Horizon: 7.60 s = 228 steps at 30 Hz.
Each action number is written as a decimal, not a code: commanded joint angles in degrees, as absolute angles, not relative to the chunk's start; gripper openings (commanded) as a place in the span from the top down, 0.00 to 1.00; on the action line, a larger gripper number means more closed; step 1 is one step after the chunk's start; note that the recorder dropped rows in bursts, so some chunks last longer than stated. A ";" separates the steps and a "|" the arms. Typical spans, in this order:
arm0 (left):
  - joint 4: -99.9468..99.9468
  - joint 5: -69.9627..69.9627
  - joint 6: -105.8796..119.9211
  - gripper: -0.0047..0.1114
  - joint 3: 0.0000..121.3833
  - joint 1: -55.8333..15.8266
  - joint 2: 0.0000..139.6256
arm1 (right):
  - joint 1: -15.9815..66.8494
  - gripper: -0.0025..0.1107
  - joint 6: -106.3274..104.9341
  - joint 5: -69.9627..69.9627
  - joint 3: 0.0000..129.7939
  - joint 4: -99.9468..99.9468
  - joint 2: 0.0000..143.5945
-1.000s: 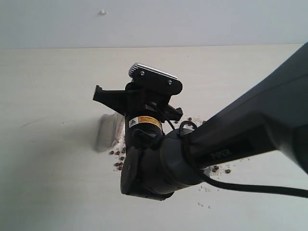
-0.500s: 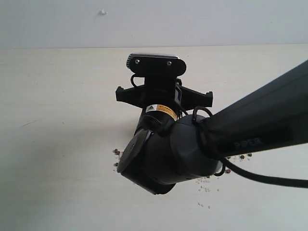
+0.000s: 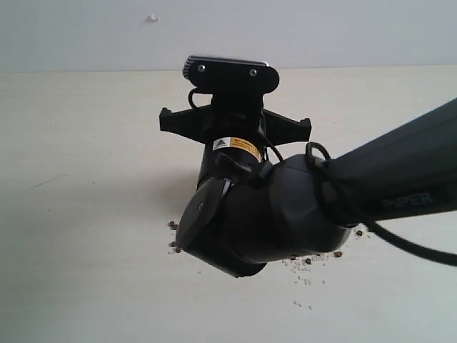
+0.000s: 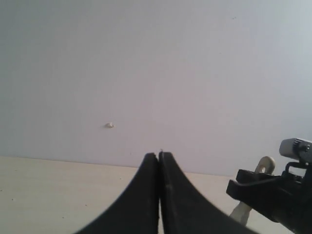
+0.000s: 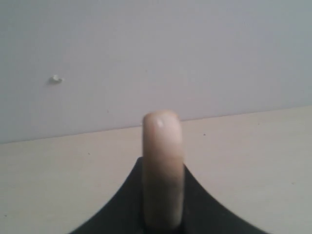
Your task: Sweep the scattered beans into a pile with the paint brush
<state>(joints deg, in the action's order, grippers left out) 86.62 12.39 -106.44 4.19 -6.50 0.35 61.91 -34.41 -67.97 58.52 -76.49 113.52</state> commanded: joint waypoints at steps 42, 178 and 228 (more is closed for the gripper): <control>86.86 12.26 -106.65 0.96 3.90 -6.45 0.00 | 62.65 0.98 -20.31 -61.82 39.68 -63.24 103.47; 86.86 12.41 -106.65 0.96 3.90 -6.45 0.00 | 47.31 0.98 -32.76 -66.80 15.85 -61.43 79.47; 86.86 12.27 -106.65 0.96 3.90 -6.45 0.00 | 47.30 0.98 -12.97 -64.00 24.42 -47.00 98.11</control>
